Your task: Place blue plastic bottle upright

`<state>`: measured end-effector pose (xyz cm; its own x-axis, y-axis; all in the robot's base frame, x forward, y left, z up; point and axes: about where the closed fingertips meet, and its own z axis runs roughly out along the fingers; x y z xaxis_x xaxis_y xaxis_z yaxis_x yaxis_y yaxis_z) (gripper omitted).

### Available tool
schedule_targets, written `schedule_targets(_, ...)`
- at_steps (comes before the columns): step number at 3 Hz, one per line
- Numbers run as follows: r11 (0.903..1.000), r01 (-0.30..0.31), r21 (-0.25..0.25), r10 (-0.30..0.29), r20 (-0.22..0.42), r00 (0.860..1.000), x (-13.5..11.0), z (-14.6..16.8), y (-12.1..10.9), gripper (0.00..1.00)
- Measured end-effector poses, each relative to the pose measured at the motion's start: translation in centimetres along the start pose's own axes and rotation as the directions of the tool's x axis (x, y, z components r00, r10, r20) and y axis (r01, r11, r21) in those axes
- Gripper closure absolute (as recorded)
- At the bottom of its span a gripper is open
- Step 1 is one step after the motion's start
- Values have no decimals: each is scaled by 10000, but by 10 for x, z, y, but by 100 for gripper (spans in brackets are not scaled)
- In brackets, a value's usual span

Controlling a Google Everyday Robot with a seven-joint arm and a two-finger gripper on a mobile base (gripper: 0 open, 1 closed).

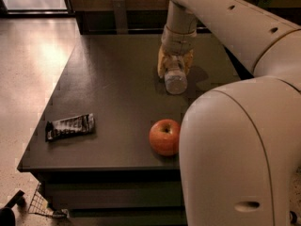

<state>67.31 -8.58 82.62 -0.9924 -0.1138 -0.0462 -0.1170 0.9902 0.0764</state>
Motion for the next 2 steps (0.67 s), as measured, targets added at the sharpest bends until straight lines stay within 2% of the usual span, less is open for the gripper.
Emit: schedule_targets(2,10000,17,-41,-16,109,9999,-5,5,2,96)
